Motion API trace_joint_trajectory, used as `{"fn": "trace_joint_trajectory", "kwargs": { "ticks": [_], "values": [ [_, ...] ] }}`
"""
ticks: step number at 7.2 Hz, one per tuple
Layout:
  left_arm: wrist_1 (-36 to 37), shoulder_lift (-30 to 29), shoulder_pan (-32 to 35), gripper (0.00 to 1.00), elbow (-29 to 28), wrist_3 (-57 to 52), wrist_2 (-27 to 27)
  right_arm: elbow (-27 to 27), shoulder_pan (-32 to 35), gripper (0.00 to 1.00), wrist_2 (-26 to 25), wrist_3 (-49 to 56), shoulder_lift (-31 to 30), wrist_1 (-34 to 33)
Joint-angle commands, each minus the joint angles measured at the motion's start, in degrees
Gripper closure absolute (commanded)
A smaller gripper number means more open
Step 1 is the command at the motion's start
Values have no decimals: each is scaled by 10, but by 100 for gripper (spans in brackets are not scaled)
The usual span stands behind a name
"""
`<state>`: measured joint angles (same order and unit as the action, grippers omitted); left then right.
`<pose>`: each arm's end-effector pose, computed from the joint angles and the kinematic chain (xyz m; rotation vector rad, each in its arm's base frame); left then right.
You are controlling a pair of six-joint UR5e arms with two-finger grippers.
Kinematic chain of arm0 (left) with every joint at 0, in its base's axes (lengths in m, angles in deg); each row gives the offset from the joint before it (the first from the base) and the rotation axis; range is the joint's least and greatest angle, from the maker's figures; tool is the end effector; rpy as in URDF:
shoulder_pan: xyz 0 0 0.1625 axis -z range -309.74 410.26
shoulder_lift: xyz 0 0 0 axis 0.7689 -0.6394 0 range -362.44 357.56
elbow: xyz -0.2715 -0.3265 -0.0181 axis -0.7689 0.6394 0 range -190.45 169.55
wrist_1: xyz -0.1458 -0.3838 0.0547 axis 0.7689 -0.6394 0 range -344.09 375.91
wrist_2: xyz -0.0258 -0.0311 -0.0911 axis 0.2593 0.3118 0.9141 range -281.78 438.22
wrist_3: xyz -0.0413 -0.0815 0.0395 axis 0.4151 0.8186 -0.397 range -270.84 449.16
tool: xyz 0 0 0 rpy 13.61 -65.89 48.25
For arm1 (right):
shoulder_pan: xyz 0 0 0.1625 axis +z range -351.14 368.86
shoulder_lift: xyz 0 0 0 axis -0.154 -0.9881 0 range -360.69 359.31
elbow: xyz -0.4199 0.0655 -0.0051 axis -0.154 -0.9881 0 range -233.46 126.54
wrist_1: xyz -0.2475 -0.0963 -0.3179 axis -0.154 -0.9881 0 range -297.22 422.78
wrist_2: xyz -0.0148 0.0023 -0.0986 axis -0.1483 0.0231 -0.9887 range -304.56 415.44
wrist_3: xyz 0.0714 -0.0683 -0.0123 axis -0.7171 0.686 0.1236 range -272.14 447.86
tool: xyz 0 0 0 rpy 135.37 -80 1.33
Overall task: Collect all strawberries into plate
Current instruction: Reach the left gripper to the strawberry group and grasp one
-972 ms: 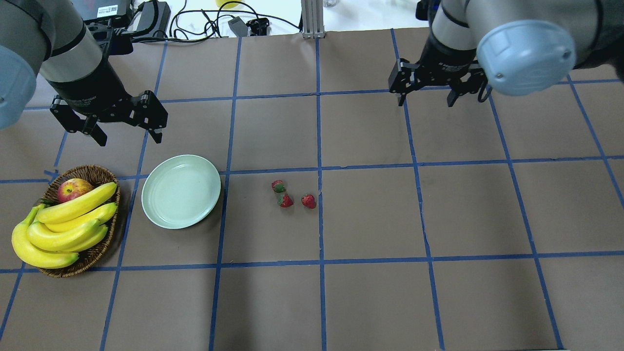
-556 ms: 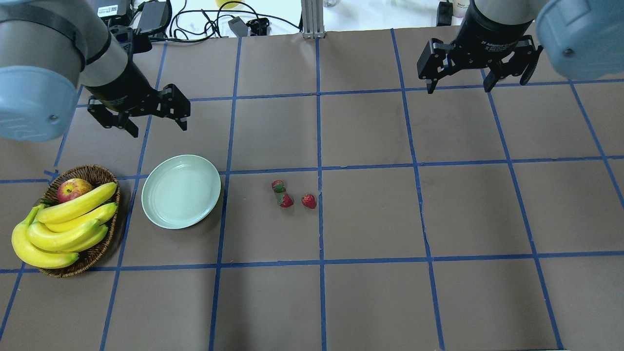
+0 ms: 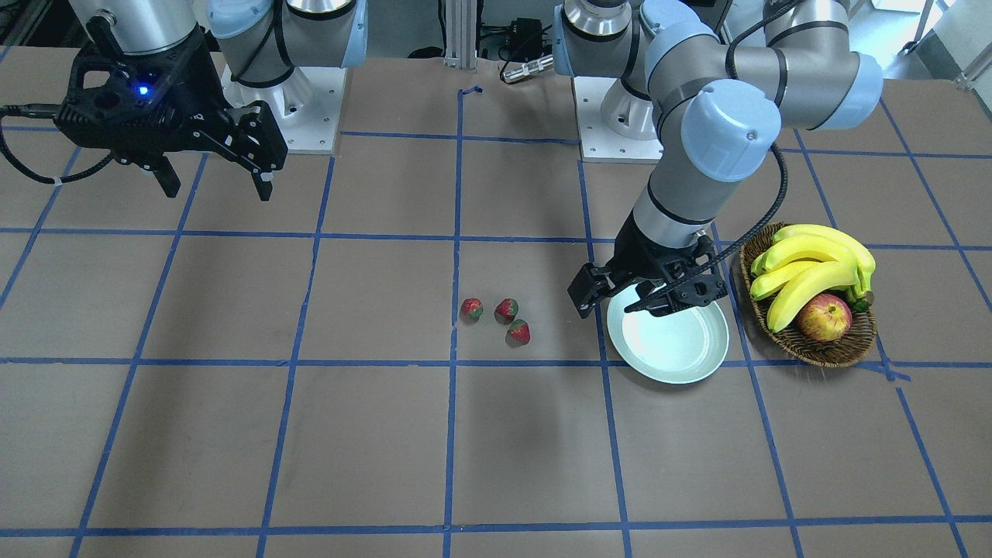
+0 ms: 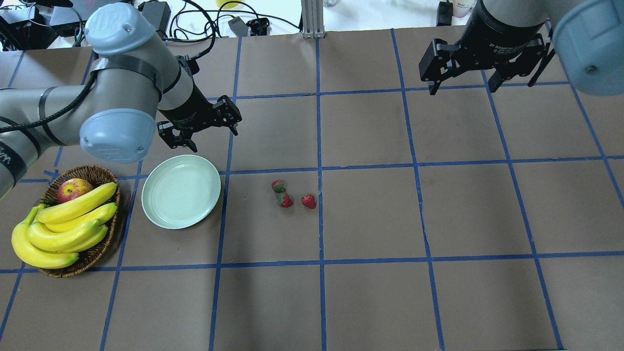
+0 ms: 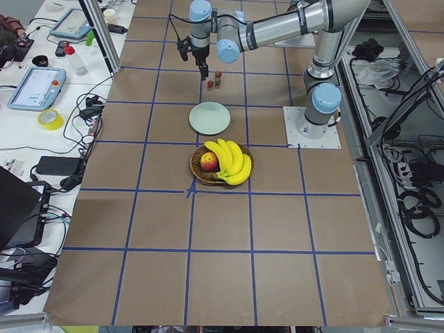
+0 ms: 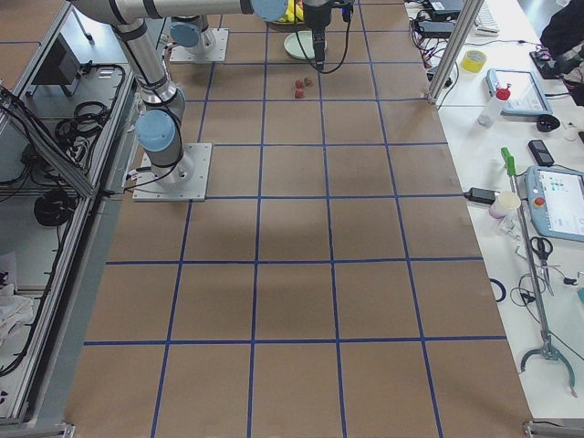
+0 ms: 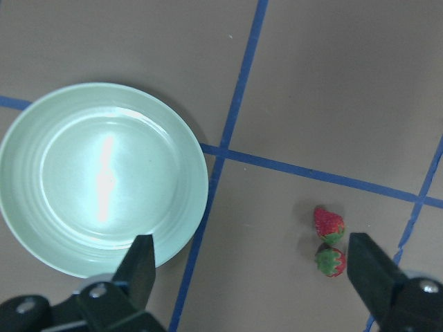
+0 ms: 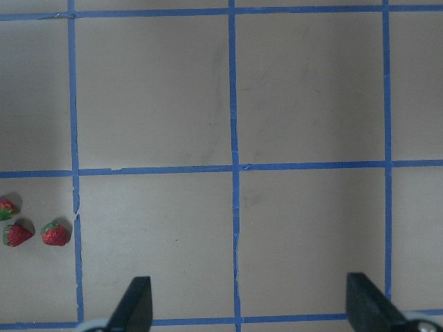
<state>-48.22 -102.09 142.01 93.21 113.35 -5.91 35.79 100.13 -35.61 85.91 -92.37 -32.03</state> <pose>-0.1599 -0.5307 0.3318 0.5862 -2.9743 0.0308 0.1423 -0.4878 0.5178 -0.0203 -3.1206 0.1980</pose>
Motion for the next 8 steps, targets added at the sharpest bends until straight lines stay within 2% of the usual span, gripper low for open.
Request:
{"fn": "trace_joint_trajectory", "kwargs": {
  "ticks": [1, 5, 8],
  "values": [
    [29, -32, 19, 5, 22, 79, 47, 1, 0, 0, 2, 1, 0, 1],
    [103, -103, 34, 6, 27, 163, 54, 2, -1, 0, 0, 2, 0, 1],
    [111, -138, 51, 6, 27, 184, 51, 5, 0, 0, 2, 2, -1, -5]
  ]
}}
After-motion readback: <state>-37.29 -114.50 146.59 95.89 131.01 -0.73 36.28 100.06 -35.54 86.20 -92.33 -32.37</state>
